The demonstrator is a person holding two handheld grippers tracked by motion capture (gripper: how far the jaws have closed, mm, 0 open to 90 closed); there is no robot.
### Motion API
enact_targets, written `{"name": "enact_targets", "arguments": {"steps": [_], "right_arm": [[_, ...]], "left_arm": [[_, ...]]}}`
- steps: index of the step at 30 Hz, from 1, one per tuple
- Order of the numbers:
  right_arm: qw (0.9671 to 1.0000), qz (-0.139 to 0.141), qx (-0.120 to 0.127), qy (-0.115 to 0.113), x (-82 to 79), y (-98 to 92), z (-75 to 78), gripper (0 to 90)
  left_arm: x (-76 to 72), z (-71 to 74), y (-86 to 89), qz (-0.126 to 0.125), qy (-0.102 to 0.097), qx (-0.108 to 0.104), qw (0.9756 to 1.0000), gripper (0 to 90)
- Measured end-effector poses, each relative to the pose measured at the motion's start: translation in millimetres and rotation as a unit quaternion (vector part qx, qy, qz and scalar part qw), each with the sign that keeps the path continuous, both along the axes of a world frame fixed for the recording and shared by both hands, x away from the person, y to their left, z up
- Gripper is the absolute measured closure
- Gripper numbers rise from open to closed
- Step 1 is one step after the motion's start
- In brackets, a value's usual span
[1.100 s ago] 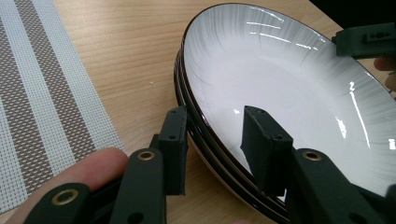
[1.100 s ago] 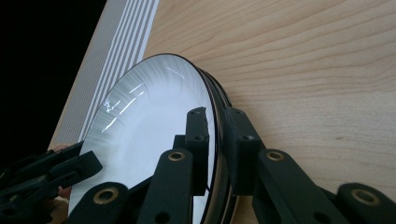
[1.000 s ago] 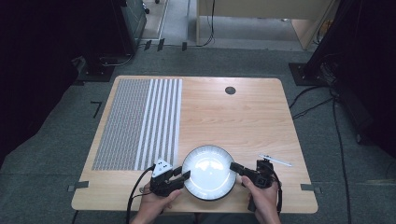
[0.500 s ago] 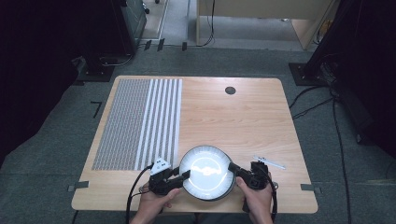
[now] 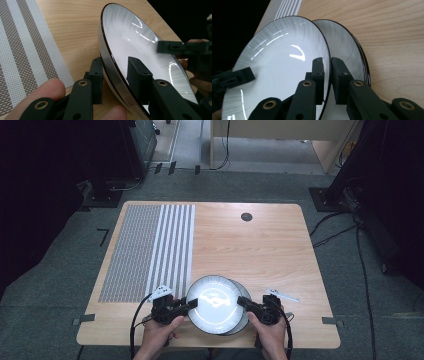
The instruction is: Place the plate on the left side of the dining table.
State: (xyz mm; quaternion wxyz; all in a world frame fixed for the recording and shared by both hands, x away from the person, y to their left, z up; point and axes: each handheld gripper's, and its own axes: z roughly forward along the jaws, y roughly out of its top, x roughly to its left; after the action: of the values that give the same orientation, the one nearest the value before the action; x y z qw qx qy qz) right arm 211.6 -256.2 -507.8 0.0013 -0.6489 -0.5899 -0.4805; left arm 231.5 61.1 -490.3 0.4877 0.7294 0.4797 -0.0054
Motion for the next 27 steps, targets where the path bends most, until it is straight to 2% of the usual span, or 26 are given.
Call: {"name": "enact_targets", "arguments": {"steps": [4, 5, 9, 12, 16, 19, 22, 25, 27], "right_arm": [[0.9999, 0.005, -0.009, -0.005, -0.4, 3.0, 0.3, 75.4], [0.9996, 0.008, -0.024, -0.01, -1.2, 5.8, 1.4, 73.2], [0.9984, 0.007, -0.056, -0.007, -2.9, 12.3, 3.3, 72.6], [0.9979, 0.008, -0.064, -0.004, -2.8, 14.9, 3.3, 71.8], [0.9984, 0.009, -0.055, 0.003, -1.8, 12.9, 2.8, 74.7], [0.9987, 0.002, -0.05, 0.003, -2.1, 11.7, 0.8, 78.9], [0.9997, -0.009, -0.021, 0.01, -1.6, 8.3, -2.0, 81.2], [0.9999, -0.013, -0.008, 0.008, -1.6, 7.1, -3.7, 82.2], [0.9994, -0.017, 0.022, 0.02, -0.6, 3.0, -5.0, 84.1]], "left_arm": [[-1.4, 1.2, -2.2, -0.001, -0.009, 0.016, 0.9998, 65.9], [-1.5, 2.1, -2.6, -0.002, -0.009, 0.02, 0.9998, 65.8], [-1.6, 3.7, -2.8, -0.005, -0.012, 0.027, 0.9996, 65.0], [-2.4, 5.1, -3.9, -0.007, -0.021, 0.039, 0.999, 64.5], [-2.0, 5.8, -4.1, -0.007, -0.019, 0.042, 0.9989, 64.6], [-1.4, 5.0, -5.3, -0.01, -0.008, 0.042, 0.999, 65.8], [-1.0, 3.8, -4.5, -0.006, 0.002, 0.031, 0.9995, 66.7], [-0.9, 3.2, -3.8, -0.002, 0.008, 0.025, 0.9996, 67.7], [-0.2, 2.9, -2.9, -0.002, 0.012, 0.021, 0.9997, 68.5]]}}
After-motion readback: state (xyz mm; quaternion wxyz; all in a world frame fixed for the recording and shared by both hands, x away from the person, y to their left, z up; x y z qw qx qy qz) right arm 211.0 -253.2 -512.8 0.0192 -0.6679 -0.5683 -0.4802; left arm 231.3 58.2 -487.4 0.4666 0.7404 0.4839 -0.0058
